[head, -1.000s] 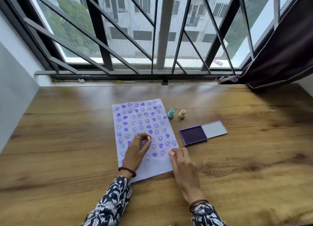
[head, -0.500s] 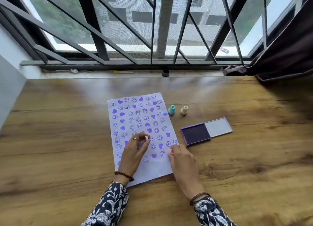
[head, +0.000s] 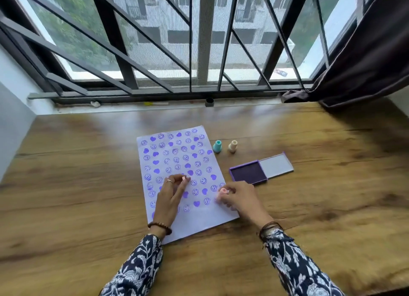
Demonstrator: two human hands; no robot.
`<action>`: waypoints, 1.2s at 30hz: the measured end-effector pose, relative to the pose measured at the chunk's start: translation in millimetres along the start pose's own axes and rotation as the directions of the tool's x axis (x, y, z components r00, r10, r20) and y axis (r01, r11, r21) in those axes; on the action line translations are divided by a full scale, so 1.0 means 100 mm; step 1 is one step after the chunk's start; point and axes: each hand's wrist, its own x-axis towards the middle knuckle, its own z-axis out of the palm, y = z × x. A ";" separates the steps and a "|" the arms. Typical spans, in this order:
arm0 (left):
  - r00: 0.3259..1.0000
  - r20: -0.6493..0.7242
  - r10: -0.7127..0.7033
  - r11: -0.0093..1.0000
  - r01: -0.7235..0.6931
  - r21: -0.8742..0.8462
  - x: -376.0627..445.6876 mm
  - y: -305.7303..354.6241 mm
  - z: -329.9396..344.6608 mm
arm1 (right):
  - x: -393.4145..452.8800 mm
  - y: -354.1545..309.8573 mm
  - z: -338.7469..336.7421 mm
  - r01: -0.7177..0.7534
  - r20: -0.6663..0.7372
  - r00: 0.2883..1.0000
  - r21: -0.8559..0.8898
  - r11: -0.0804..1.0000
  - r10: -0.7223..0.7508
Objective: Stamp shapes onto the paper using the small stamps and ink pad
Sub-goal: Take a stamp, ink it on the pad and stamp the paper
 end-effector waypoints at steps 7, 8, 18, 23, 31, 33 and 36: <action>0.998 -0.062 -0.007 0.992 -0.001 -0.126 -0.09 0.18 -0.01 | -0.19 0.12 -0.11 -0.106 0.017 0.991 0.721 0.685 0.135; 0.999 -0.030 -0.018 0.986 0.013 -0.168 -0.11 0.20 0.02 | -0.22 0.11 -0.13 -0.087 0.012 0.993 0.738 0.669 0.116; 0.966 0.215 -0.142 0.900 0.217 -0.378 -0.24 0.47 0.31 | -0.39 -0.08 -0.16 0.273 -0.166 0.961 0.464 0.843 -0.220; 0.958 0.248 -0.144 0.892 0.234 -0.386 -0.25 0.54 0.32 | -0.39 -0.10 -0.21 0.315 -0.189 0.945 0.325 0.892 -0.265; 0.970 0.231 -0.076 0.917 0.159 -0.366 -0.20 0.54 0.32 | -0.36 -0.19 -0.30 0.320 -0.165 0.946 0.366 0.874 -0.277; 0.982 0.185 -0.050 0.933 0.112 -0.341 -0.15 0.52 0.34 | -0.31 -0.20 -0.33 0.296 -0.127 0.955 0.394 0.870 -0.267; 0.991 0.132 -0.031 0.953 0.069 -0.295 -0.07 0.48 0.38 | -0.20 -0.17 -0.36 0.236 -0.101 0.972 0.381 0.894 -0.214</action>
